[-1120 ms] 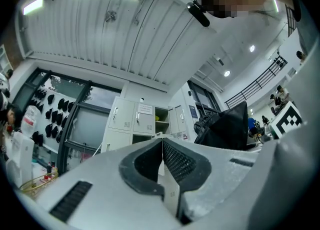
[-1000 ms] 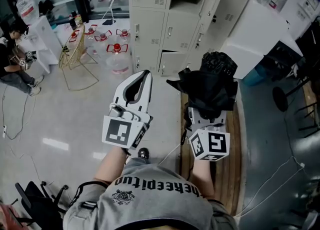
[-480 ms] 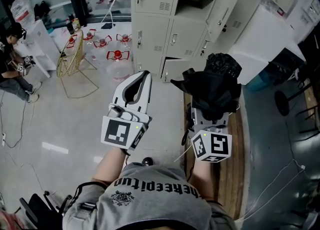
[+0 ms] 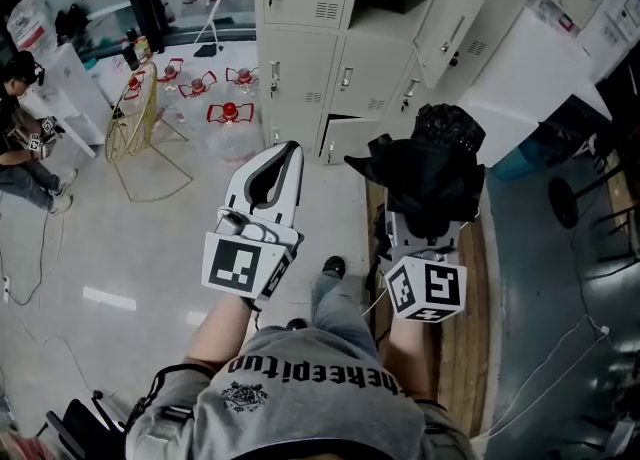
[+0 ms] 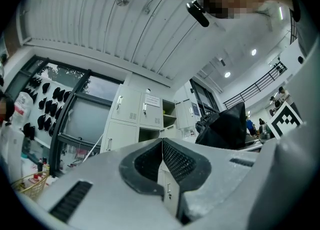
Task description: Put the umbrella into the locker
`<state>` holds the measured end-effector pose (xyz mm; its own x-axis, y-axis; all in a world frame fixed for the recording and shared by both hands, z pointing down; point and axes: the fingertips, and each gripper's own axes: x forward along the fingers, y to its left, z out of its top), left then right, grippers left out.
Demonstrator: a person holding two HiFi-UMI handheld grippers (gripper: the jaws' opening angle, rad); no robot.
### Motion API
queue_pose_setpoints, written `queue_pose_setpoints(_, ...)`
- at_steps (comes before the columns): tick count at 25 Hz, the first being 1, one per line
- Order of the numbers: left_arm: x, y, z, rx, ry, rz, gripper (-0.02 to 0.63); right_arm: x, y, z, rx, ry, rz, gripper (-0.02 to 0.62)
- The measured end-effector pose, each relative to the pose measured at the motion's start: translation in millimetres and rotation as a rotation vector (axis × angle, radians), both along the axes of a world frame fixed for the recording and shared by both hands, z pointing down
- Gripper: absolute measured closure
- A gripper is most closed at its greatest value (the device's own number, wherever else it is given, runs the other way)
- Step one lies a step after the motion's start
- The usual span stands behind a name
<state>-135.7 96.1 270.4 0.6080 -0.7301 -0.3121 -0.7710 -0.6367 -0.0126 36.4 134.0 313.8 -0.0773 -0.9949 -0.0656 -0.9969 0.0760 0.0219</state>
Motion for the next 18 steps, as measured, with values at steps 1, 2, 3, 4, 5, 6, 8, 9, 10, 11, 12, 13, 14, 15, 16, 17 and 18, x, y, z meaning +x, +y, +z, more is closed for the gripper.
queue_pose_setpoints(1,0,-8,0,0.001,0.001,-0.003,0.598,1,-8,1,-0.001,0.003,0.000,0.342)
queue_pose_setpoints(2,0,-16,0,0.002,0.004,-0.006,0.598,3,-17,1,-0.002,0.004,-0.001,0.342)
queue_pose_setpoints(3,2,-25,-1,0.005,0.007,-0.009,0.598,4,-26,2,-0.003,0.004,-0.003,0.342)
queue_pose_setpoints(4,4,-34,-1,0.010,0.009,-0.012,0.598,7,-35,3,-0.004,0.003,-0.007,0.342)
queue_pose_setpoints(5,6,-43,-2,0.016,0.010,-0.015,0.598,9,-45,3,-0.003,0.001,-0.011,0.342)
queue_pose_setpoints(6,9,-52,-4,0.022,0.010,-0.018,0.598,11,-56,2,-0.001,0.000,-0.016,0.342)
queue_pose_setpoints(8,16,-72,-8,0.029,0.010,-0.025,0.598,17,-78,0,0.002,0.001,-0.026,0.342)
queue_pose_setpoints(9,19,-83,-11,0.030,0.011,-0.028,0.598,20,-91,-2,0.002,0.002,-0.032,0.342)
queue_pose_setpoints(10,24,-93,-13,0.031,0.011,-0.031,0.598,23,-103,-4,0.001,0.002,-0.038,0.342)
queue_pose_setpoints(11,28,-103,-16,0.033,0.009,-0.034,0.598,27,-115,-6,0.002,0.001,-0.046,0.342)
queue_pose_setpoints(12,33,-114,-18,0.037,0.006,-0.038,0.598,30,-127,-9,0.004,0.001,-0.054,0.342)
queue_pose_setpoints(13,36,-124,-20,0.042,0.004,-0.043,0.598,33,-139,-12,0.008,0.002,-0.062,0.342)
queue_pose_setpoints(14,40,-135,-23,0.046,0.004,-0.048,0.598,36,-150,-14,0.011,0.005,-0.070,0.342)
queue_pose_setpoints(15,44,-145,-25,0.050,0.006,-0.053,0.598,40,-162,-16,0.014,0.009,-0.076,0.342)
queue_pose_setpoints(16,48,-155,-28,0.053,0.008,-0.055,0.598,43,-172,-18,0.017,0.012,-0.082,0.342)
queue_pose_setpoints(17,53,-164,-29,0.057,0.006,-0.056,0.598,47,-182,-20,0.019,0.015,-0.087,0.342)
queue_pose_setpoints(18,58,-173,-31,0.060,0.003,-0.057,0.598,51,-192,-21,0.021,0.017,-0.091,0.342)
